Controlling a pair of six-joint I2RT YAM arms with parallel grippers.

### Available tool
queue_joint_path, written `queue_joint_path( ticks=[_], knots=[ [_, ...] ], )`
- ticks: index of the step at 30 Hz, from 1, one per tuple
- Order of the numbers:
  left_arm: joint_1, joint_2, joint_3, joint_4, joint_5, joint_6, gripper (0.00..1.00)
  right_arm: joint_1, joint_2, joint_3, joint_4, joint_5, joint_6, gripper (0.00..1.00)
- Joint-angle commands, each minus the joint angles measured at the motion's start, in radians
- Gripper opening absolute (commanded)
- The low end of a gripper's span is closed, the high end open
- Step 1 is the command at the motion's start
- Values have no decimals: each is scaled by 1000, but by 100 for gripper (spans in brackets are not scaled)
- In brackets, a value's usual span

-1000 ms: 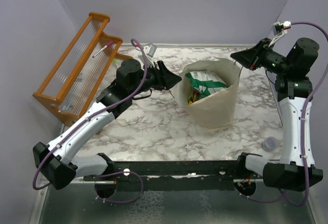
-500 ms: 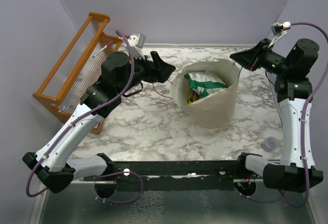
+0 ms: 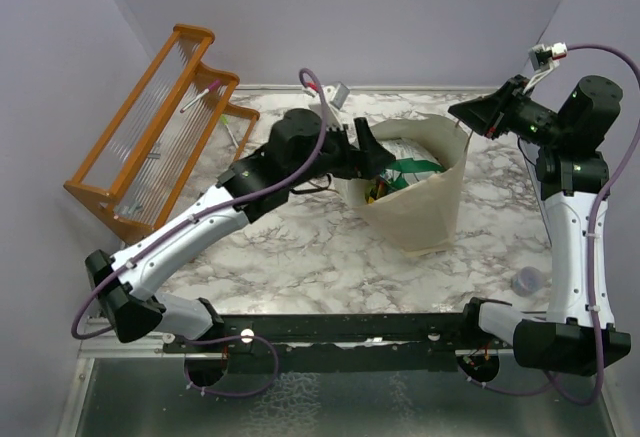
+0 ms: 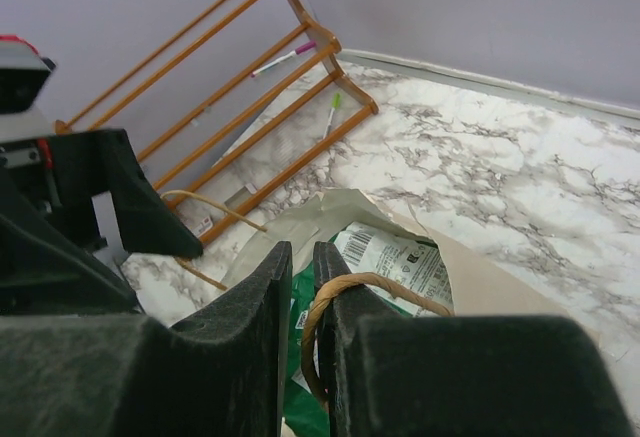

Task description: Take the snacks out of the paper bag

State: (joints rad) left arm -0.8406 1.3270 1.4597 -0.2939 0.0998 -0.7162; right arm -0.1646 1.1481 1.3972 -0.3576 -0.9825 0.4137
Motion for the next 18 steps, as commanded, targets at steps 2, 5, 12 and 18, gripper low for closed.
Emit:
queue_joint_path(
  ticks=[2,5,12,18],
  knots=[
    [-111,65,17,-90,-313,-215,76,9,-40,-1,107,-8,-14,15],
    [-120,99,17,-133,-384,-326,74,13,-43,-5,110,-7,-16,15],
    [-120,224,124,-276,-442,-492,67,22,-47,-5,100,1,-27,15],
    [-120,298,185,-327,-452,-574,67,31,-50,-6,93,4,-34,15]
  ],
)
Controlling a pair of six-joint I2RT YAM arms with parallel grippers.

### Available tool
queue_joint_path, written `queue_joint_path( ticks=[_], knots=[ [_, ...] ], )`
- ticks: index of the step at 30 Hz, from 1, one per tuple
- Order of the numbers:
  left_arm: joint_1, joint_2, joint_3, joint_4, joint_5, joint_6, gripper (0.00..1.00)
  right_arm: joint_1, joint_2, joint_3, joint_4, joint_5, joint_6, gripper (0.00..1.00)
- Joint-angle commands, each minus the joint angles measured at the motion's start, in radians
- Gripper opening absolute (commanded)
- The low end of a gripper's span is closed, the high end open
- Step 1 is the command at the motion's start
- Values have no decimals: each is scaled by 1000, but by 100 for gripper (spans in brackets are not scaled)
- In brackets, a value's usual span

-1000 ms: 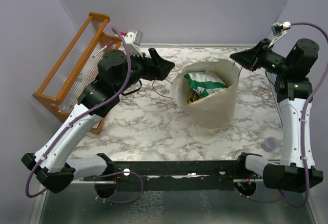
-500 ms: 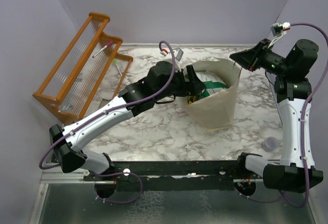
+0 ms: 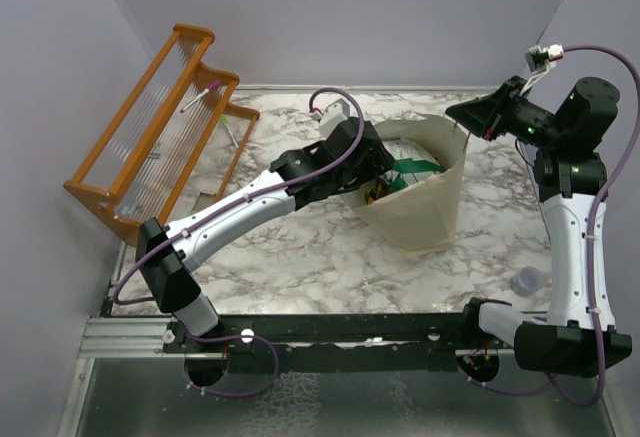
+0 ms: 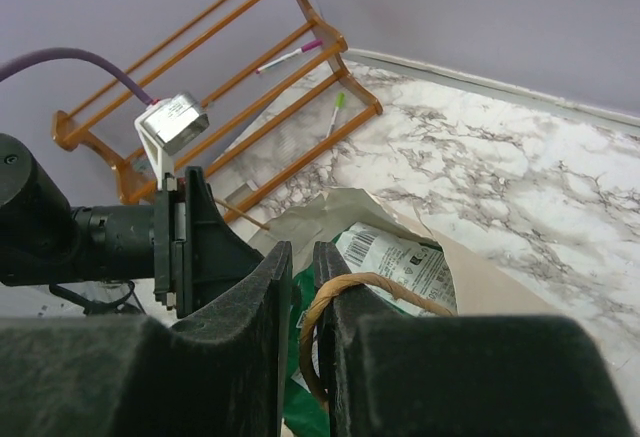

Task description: Take the snacks out of the paper bag

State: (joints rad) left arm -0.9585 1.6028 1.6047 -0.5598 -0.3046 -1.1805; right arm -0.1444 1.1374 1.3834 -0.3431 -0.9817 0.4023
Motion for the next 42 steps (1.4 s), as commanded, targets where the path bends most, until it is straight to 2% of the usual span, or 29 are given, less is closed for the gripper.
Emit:
queue_joint_path(
  ticks=[1,4,8,12,17,20,24,30,34,42],
  knots=[
    [-2,32,42,-69,-44,-127,67,12,-39,9,77,6,-23,15],
    [0,67,63,-80,-48,-151,67,15,-39,11,75,10,-28,15],
    [0,127,107,-54,-27,-125,60,22,-40,12,69,14,-33,15],
    [0,171,154,-49,-13,-93,44,30,-41,14,63,24,-41,15],
    [0,147,156,-35,-26,-64,18,38,-41,10,48,50,-59,15],
    [0,103,136,-2,-45,-29,8,40,-42,5,47,61,-64,15],
    [5,8,79,96,-26,43,1,43,-43,-4,42,90,-71,14],
    [32,-144,-71,358,76,153,0,48,-53,-14,22,157,-90,12],
    [51,-214,-97,447,121,233,0,49,-67,-21,5,216,-107,11],
    [64,-337,-116,663,345,519,0,51,-90,-35,-29,355,-115,10]
  ],
)
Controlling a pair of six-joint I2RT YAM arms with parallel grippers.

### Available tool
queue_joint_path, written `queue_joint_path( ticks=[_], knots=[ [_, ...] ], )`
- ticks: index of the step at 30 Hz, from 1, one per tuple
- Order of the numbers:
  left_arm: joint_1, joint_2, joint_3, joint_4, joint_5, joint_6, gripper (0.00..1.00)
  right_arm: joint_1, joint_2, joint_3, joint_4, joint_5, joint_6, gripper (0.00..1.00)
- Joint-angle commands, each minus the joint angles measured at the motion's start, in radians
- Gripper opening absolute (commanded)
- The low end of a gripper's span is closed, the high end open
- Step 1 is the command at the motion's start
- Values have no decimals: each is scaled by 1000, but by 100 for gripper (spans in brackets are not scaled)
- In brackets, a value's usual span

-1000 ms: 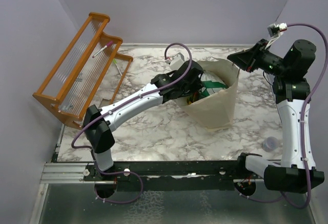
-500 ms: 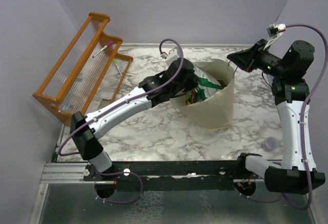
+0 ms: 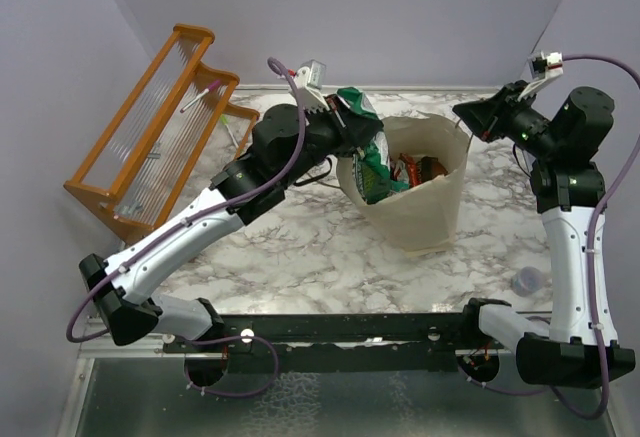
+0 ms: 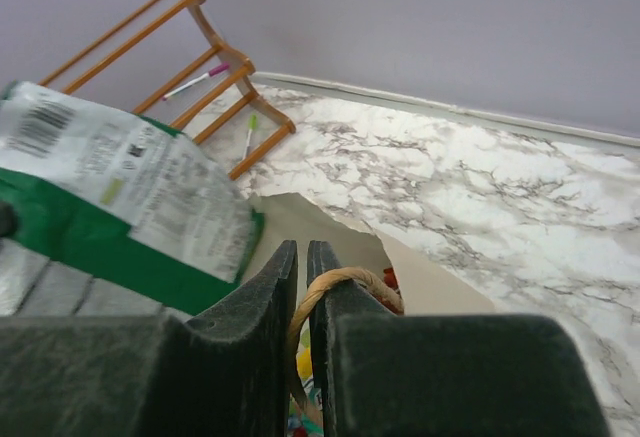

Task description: Take the snacks out of the paper bag

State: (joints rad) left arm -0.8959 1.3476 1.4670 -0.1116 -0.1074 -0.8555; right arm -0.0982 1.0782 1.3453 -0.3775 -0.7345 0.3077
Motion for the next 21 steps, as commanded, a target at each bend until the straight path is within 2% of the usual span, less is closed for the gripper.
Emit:
queue_joint_path(
  ticks=[1,5,10,17,21],
  knots=[
    [2,-95,36,221,168,228,0,5,-32,3,4,113,-19,10],
    [2,-149,112,182,182,368,0,5,-35,-6,8,121,-19,10],
    [2,-250,127,134,100,515,0,5,-36,-14,11,128,-18,10],
    [2,-387,77,-10,-136,653,0,5,-34,-13,14,129,-19,10],
    [2,-433,28,-140,-336,634,0,5,-30,-12,11,124,-20,10]
  ],
)
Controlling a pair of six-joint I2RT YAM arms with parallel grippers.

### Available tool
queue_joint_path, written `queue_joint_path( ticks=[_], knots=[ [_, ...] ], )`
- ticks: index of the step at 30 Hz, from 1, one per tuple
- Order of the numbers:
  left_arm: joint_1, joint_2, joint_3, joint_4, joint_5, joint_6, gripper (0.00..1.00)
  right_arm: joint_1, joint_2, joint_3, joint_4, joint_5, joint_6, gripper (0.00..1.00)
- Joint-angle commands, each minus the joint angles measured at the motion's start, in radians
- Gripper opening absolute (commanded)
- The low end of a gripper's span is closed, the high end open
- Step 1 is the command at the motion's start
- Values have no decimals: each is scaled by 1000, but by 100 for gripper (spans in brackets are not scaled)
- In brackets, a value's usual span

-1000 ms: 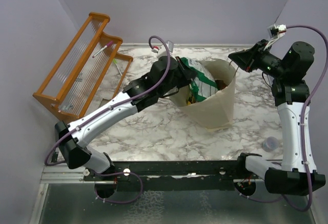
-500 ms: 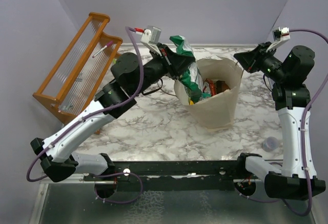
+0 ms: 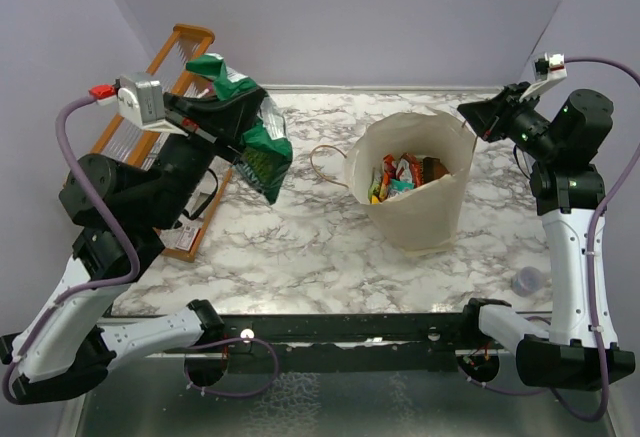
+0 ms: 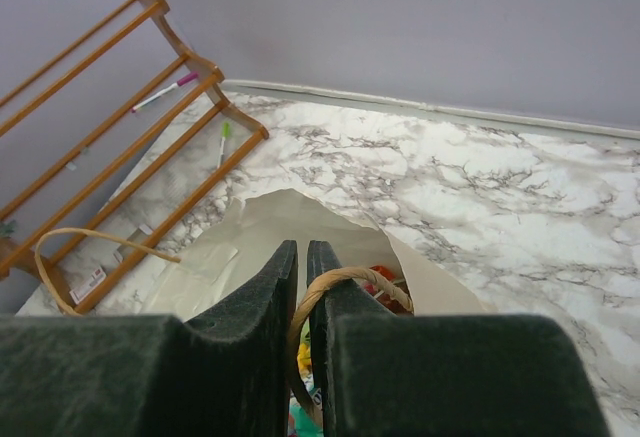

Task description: Take the snacks out of the paper bag

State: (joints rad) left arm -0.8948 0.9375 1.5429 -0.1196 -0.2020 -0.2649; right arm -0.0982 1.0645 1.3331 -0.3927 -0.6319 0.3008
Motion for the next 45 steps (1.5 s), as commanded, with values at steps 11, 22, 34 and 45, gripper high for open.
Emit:
queue_joint_path(
  ticks=[11,22,34,45],
  knots=[
    [0,-96,-398,-456,-510,-367,0,5,-4,0,28,15,-13,10],
    [0,-268,-684,-662,-537,-727,0,17,0,-3,29,10,-13,9],
    [2,-71,-723,-500,-560,-845,1,18,4,4,33,10,-13,10],
    [157,392,-558,-291,-348,-906,20,21,-26,2,23,44,-25,10]
  ],
)
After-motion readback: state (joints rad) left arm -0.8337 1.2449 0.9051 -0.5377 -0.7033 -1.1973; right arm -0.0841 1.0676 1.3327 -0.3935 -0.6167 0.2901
